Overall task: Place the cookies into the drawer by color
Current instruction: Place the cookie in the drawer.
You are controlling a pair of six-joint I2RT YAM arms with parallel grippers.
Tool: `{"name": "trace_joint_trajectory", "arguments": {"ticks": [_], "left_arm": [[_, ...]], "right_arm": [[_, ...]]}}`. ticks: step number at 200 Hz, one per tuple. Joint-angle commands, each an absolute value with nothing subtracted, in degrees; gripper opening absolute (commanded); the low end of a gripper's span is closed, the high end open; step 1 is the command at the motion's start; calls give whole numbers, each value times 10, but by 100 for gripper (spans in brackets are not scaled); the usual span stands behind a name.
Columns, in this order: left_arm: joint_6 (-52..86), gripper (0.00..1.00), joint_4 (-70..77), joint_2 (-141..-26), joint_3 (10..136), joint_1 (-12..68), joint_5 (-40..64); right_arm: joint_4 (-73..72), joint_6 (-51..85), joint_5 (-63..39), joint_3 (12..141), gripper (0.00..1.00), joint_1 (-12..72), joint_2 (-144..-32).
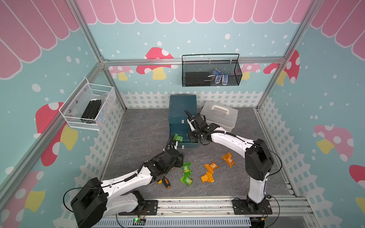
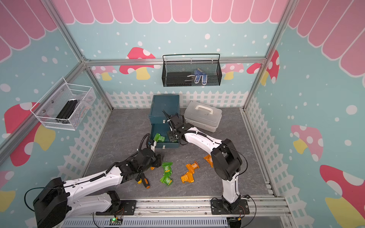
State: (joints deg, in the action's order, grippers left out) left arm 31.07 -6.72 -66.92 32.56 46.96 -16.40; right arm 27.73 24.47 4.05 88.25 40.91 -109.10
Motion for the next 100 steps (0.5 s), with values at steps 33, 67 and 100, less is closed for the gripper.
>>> {"name": "trace_joint_trajectory", "arguments": {"ticks": [33, 67, 100], "left_arm": [[313, 64, -83, -657, 343, 468, -172], [357, 64, -192, -639, 361, 481, -146], [384, 64, -258, -629, 383, 531, -153]], "right_arm": [[318, 270, 74, 891, 28, 409, -1105], [281, 261, 52, 855, 37, 411, -1039], [228, 248, 15, 809, 45, 411, -973]]}}
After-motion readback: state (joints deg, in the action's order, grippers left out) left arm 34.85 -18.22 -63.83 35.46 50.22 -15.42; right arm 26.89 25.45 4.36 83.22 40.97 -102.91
